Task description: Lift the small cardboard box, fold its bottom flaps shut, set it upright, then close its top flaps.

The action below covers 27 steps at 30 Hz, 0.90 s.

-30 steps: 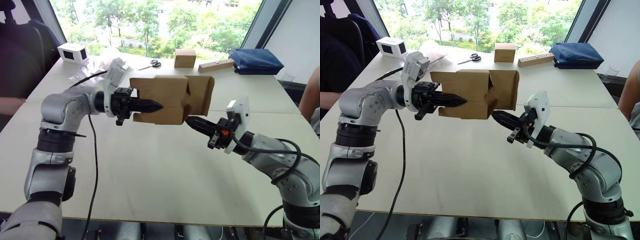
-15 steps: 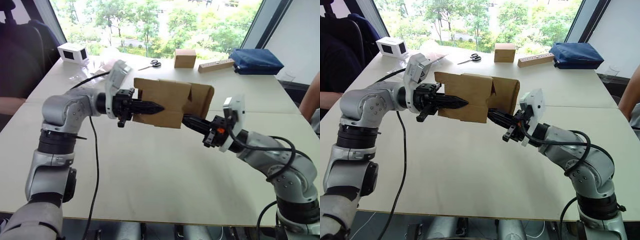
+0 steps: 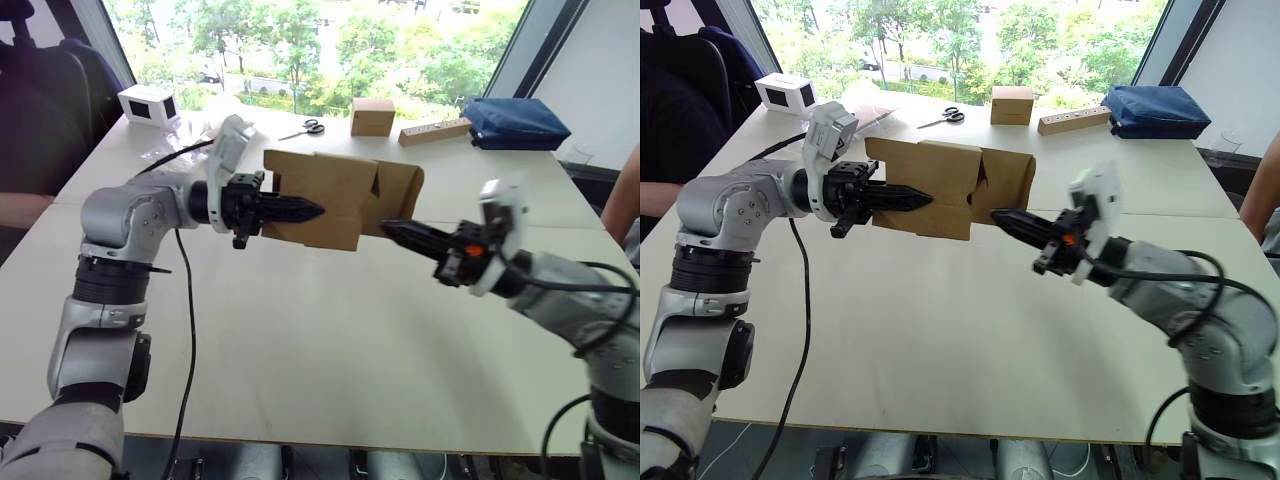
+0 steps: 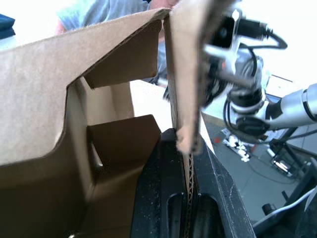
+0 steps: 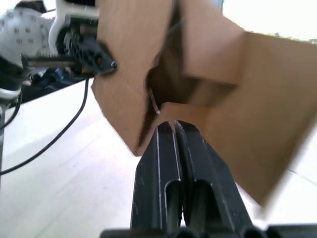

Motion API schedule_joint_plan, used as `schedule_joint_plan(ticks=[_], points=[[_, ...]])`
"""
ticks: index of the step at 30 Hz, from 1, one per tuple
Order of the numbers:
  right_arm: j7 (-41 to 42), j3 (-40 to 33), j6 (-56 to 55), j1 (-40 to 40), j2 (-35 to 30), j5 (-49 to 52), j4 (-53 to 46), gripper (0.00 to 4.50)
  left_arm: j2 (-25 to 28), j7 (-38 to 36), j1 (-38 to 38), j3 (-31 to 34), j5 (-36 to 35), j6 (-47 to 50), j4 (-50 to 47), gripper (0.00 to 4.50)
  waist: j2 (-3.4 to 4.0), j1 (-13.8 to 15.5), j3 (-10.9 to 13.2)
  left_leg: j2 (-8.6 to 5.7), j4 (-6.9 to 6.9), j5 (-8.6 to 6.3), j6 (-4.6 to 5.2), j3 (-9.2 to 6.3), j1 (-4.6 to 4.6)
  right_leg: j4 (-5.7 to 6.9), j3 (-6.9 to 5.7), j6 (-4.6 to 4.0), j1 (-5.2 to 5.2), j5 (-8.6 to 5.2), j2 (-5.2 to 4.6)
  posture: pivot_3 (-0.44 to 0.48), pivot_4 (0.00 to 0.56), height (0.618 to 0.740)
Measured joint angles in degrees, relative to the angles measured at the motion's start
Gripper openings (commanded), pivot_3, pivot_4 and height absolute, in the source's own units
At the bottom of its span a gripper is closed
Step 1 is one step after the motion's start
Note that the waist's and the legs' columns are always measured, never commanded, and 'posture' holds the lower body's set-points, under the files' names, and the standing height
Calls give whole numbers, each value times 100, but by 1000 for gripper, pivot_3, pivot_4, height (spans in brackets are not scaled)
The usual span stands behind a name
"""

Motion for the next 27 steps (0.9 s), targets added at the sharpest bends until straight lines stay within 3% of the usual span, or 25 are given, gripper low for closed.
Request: schedule_joint_plan(ticks=[7, 11, 17, 23, 27], points=[[-229, -718, -327, 358, 66, 15, 655, 53, 33, -70, -68, 4, 0, -96, 182, 0, 0, -11, 0, 0, 1, 0, 0, 2, 0, 0, 2, 0, 0, 0, 2, 0, 150, 740], [-257, -166, -795, 289, 145, -1122, 1292, 53, -9, -88, -122, 2, -7, -97, 186, 0, 1, -14, 0, -4, 1, 0, 0, 3, -1, 1, 1, 1, -2, 0, 5, 0, 150, 740], [-303, 997, -1178, -481, 647, -2257, 1599, 53, -77, -83, -200, -3, -5, -106, 205, 0, 6, -91, 3, -3, 1, 0, -1, 0, -2, 11, 0, 3, -6, 1, 8, 0, 150, 740], [-193, 1228, -1210, -675, 1163, -2289, 1557, 53, -93, 9, -200, 6, -5, -100, 230, 0, 8, -106, 4, -1, 4, 0, 1, -3, -13, 7, -2, 4, -8, 2, -1, 0, 150, 740], [-148, 1039, -1046, -662, 1470, -1652, 1213, 53, -128, 73, -219, 34, -5, -102, 392, 0, 8, -118, 4, 0, 7, 0, 1, -5, -14, 9, -4, 5, -8, 3, -1, 0, 150, 740]])
